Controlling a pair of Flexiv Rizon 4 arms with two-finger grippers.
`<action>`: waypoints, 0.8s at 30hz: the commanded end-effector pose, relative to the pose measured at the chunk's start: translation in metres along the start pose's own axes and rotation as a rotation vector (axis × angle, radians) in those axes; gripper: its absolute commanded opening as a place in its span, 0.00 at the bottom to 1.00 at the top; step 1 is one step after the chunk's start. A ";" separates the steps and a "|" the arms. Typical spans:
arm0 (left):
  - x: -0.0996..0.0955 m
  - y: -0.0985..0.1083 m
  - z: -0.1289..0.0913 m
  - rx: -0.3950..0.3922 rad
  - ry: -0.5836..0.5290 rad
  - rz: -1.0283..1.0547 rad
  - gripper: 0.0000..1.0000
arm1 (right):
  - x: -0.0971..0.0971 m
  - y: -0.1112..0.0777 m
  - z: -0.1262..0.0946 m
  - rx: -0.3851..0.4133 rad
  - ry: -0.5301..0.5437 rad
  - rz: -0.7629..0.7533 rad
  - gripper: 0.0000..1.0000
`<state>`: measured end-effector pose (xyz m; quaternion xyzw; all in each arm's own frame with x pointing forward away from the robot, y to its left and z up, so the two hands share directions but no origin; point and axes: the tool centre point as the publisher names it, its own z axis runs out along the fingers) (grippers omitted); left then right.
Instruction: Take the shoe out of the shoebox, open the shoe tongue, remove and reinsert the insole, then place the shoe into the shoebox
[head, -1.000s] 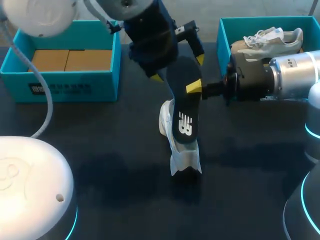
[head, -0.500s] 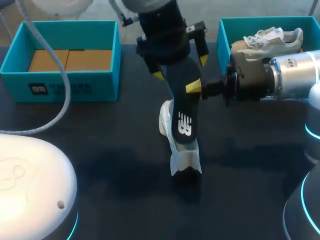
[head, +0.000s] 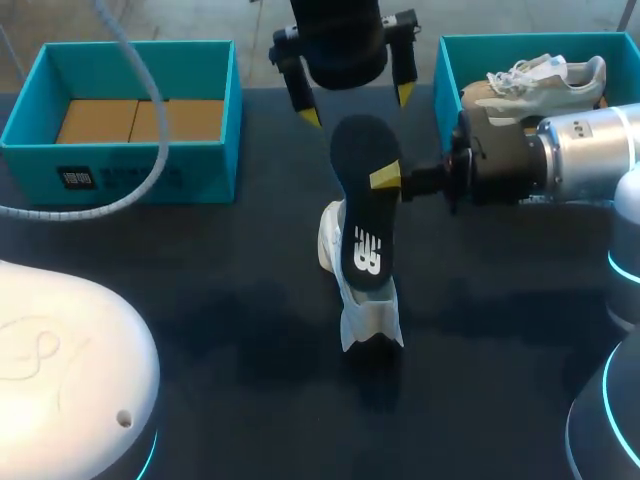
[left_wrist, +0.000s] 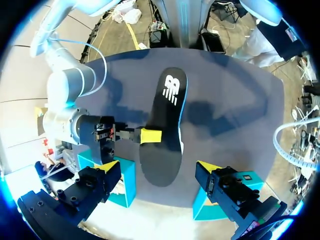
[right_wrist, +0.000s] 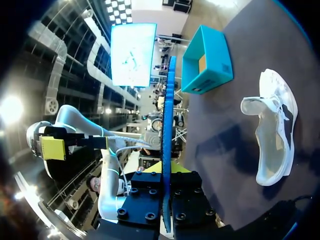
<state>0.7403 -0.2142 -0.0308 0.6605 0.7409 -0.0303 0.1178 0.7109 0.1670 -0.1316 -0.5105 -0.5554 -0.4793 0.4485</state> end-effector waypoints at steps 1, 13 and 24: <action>-0.001 0.000 0.001 0.000 0.006 -0.001 1.00 | 0.003 0.000 0.001 0.002 -0.010 0.002 0.00; 0.001 -0.002 0.001 -0.005 0.006 0.000 1.00 | 0.006 -0.001 0.000 0.004 -0.017 0.000 0.00; 0.004 -0.002 0.002 -0.004 0.003 -0.006 1.00 | 0.005 -0.003 0.001 0.005 -0.018 0.002 0.00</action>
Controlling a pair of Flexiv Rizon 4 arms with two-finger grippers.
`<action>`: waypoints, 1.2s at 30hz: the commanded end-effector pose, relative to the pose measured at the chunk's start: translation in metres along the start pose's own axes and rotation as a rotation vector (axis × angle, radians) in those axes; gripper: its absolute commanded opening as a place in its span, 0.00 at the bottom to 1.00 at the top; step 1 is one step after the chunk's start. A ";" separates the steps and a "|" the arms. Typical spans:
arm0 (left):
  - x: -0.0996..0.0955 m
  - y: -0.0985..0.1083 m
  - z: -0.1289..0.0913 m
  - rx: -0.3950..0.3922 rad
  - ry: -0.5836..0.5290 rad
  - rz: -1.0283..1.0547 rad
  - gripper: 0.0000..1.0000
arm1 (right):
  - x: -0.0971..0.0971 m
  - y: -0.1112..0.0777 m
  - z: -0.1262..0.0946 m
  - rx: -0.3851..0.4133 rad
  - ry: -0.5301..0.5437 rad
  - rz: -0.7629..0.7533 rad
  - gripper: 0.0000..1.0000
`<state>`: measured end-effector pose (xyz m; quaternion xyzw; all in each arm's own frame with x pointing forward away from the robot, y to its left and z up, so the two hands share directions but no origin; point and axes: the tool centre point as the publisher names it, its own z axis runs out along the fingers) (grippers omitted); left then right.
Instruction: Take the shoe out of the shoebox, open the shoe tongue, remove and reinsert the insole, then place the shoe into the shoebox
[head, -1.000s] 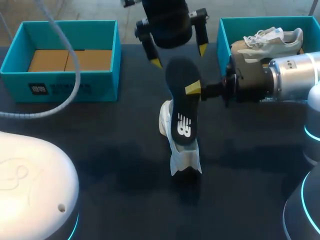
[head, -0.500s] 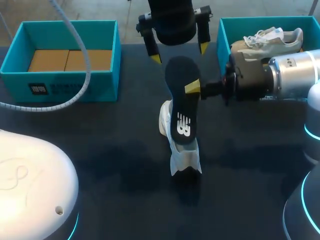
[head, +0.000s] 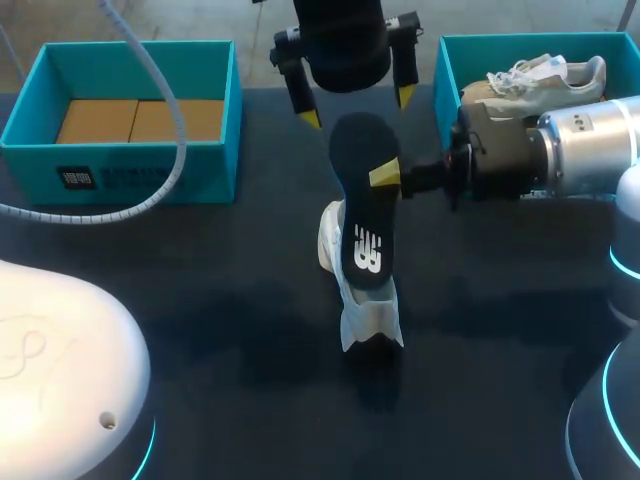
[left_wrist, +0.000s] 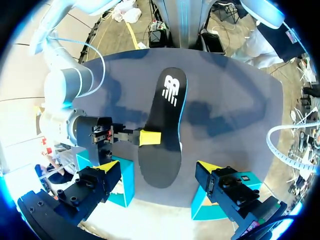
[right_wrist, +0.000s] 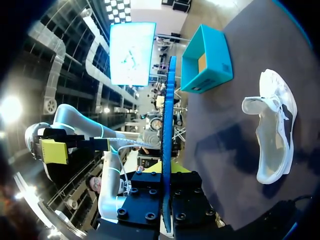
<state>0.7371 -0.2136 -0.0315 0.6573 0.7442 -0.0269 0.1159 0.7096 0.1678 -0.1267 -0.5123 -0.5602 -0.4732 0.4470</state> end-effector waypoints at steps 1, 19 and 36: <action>0.004 0.001 0.002 0.001 -0.004 0.002 1.00 | 0.000 -0.002 0.001 -0.004 -0.003 0.001 0.00; 0.012 0.002 -0.015 0.065 -0.394 0.033 1.00 | 0.001 -0.001 0.001 0.001 -0.001 0.006 0.00; 0.027 -0.015 -0.042 0.120 -0.826 0.181 1.00 | 0.007 0.003 -0.007 0.007 -0.019 0.013 0.00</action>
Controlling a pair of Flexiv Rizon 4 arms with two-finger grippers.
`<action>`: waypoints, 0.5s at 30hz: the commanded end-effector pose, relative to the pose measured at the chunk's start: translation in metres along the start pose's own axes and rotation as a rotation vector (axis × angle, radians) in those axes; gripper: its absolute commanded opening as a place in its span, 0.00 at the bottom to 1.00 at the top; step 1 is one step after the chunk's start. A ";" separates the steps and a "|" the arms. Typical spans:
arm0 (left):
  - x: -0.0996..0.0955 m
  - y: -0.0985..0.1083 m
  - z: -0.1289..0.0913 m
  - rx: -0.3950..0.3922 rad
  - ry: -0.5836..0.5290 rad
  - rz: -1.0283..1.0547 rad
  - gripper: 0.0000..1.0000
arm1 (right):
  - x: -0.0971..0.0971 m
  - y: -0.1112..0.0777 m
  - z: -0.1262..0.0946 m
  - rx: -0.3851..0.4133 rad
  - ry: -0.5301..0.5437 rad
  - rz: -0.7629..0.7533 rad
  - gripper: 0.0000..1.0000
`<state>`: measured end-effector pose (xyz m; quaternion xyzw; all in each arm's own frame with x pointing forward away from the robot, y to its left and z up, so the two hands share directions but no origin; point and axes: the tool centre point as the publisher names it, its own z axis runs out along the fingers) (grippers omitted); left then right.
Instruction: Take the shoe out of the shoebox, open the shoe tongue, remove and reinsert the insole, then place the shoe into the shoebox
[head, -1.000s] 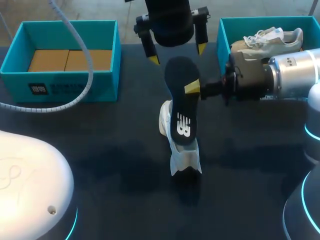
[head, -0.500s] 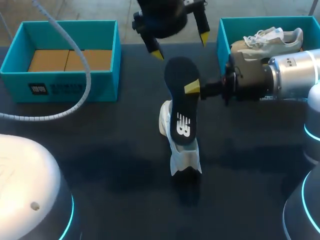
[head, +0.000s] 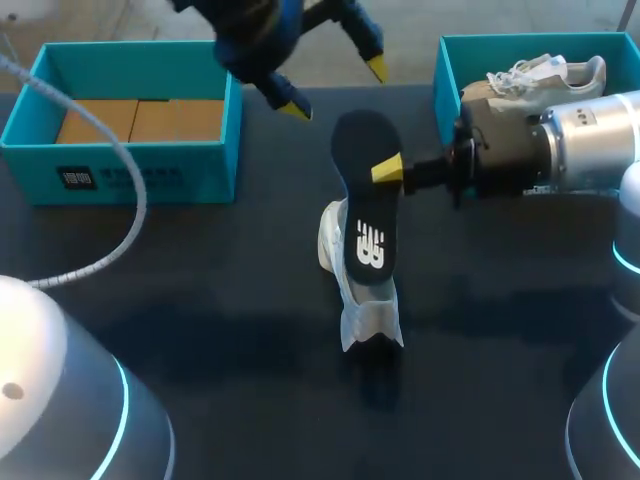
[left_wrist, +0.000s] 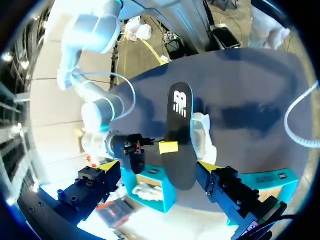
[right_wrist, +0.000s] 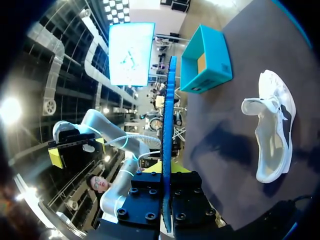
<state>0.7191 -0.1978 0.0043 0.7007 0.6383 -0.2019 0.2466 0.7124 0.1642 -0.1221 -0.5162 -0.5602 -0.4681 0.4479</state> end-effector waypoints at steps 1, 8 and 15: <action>0.014 -0.007 -0.010 -0.004 -0.387 0.029 1.00 | 0.003 0.000 -0.002 0.005 -0.011 0.003 0.00; 0.013 -0.007 -0.011 -0.008 -0.394 0.032 1.00 | 0.003 0.001 -0.003 0.015 -0.012 0.005 0.00; 0.013 -0.007 -0.011 -0.008 -0.394 0.032 1.00 | 0.002 0.000 -0.003 0.024 -0.003 0.031 0.00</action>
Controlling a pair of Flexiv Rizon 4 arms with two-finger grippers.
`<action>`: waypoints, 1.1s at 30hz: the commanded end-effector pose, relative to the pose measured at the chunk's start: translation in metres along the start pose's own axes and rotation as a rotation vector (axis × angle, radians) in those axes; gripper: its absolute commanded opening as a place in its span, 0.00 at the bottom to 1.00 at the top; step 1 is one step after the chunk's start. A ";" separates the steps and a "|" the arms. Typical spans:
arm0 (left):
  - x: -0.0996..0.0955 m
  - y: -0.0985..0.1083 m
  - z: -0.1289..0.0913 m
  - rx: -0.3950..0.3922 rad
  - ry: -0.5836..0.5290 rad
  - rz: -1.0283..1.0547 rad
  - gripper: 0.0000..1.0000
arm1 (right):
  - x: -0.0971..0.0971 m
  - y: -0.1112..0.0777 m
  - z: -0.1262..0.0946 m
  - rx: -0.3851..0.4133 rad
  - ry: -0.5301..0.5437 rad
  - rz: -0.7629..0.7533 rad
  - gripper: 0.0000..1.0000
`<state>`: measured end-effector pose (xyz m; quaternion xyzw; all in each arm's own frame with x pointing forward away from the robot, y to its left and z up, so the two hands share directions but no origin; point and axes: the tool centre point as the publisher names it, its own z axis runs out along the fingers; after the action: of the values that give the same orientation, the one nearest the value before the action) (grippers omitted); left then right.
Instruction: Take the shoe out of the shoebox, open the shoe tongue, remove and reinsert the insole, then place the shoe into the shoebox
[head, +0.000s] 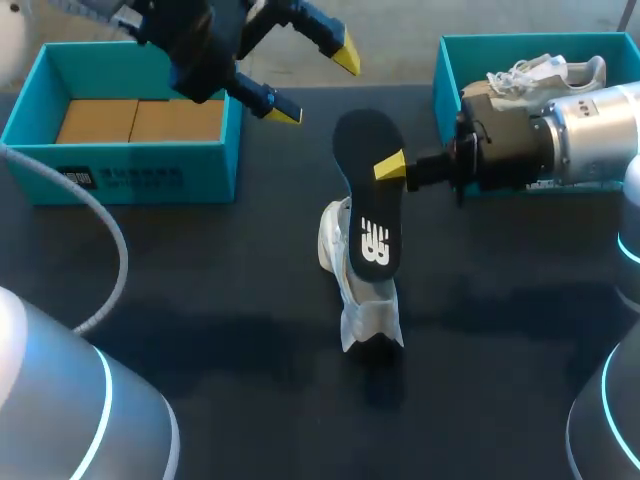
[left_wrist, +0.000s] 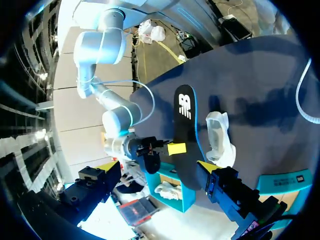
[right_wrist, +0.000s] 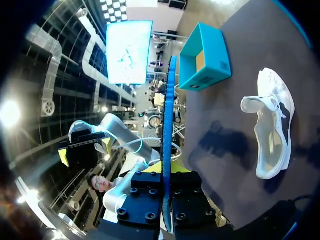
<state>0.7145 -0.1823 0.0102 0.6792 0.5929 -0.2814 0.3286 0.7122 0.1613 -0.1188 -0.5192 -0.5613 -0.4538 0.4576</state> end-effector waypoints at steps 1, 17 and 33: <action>0.005 -0.002 0.002 -0.004 -0.146 0.002 1.00 | 0.000 0.000 0.000 -0.001 0.007 0.010 0.00; 0.034 -0.001 0.006 -0.020 -0.394 -0.075 1.00 | 0.011 -0.004 -0.017 -0.049 0.095 0.033 0.00; 0.050 0.003 0.029 -0.060 -0.473 -0.080 1.00 | 0.027 -0.004 -0.024 -0.093 0.099 0.038 0.00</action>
<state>0.7289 -0.1721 -0.0378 0.5882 0.5526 -0.4012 0.4332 0.7143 0.1440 -0.0936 -0.5241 -0.5079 -0.4934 0.4732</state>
